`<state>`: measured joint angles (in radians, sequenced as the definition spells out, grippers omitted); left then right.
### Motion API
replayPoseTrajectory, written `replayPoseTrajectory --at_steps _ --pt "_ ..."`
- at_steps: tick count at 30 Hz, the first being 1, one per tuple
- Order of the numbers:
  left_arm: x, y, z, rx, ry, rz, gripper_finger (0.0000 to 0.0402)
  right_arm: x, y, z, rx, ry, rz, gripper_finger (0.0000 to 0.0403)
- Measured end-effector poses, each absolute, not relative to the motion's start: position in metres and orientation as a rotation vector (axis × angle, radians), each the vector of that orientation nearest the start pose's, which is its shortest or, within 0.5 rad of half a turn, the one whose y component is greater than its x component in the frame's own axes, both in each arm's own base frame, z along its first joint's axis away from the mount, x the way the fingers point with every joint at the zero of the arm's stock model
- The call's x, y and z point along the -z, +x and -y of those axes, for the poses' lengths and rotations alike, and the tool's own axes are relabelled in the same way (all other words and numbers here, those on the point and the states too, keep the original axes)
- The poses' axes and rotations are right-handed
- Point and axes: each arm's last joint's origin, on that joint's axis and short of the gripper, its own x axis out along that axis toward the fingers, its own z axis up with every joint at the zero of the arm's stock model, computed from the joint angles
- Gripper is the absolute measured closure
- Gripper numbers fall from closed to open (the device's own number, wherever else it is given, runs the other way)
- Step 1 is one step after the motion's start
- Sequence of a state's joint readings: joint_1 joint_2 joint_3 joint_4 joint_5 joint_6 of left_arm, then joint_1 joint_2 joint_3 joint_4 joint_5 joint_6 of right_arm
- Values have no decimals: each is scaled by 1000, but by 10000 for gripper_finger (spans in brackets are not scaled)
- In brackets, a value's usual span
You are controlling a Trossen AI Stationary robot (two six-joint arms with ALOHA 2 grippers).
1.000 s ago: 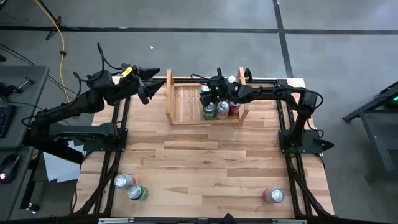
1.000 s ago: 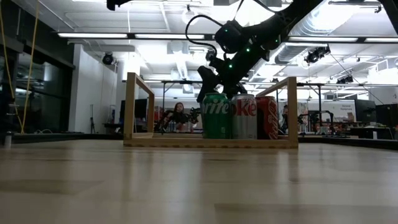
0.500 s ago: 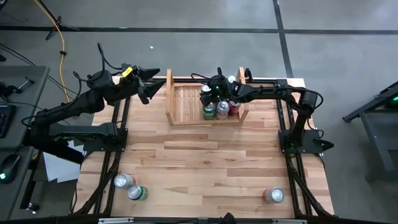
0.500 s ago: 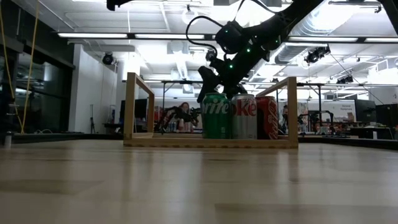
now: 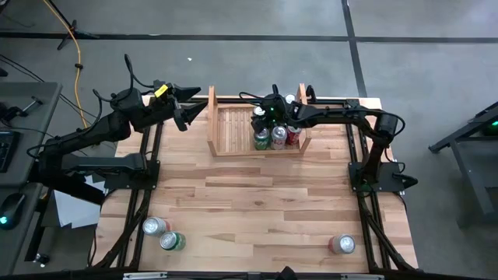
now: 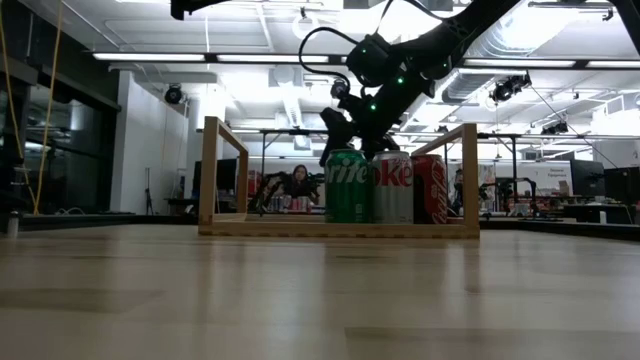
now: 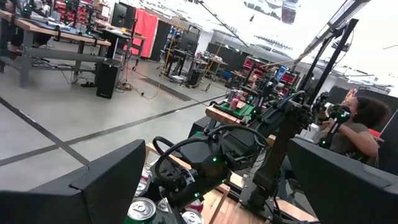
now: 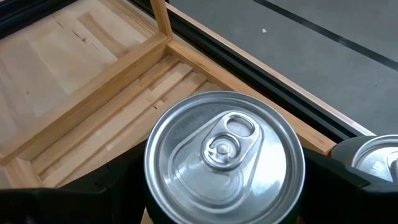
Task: Place canned beverage on shelf
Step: Put the right green soda can on the shelf aligned with the other green soda can on the shelf
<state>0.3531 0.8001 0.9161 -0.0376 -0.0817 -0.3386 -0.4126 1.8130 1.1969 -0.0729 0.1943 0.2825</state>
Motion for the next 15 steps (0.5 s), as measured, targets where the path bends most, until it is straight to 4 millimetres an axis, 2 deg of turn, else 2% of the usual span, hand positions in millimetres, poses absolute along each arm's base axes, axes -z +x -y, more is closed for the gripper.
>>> replayPoseTrajectory --at_steps 15 --pt "-389 158 -61 -417 -322 152 19 -204 355 161 681 342 -645 92"
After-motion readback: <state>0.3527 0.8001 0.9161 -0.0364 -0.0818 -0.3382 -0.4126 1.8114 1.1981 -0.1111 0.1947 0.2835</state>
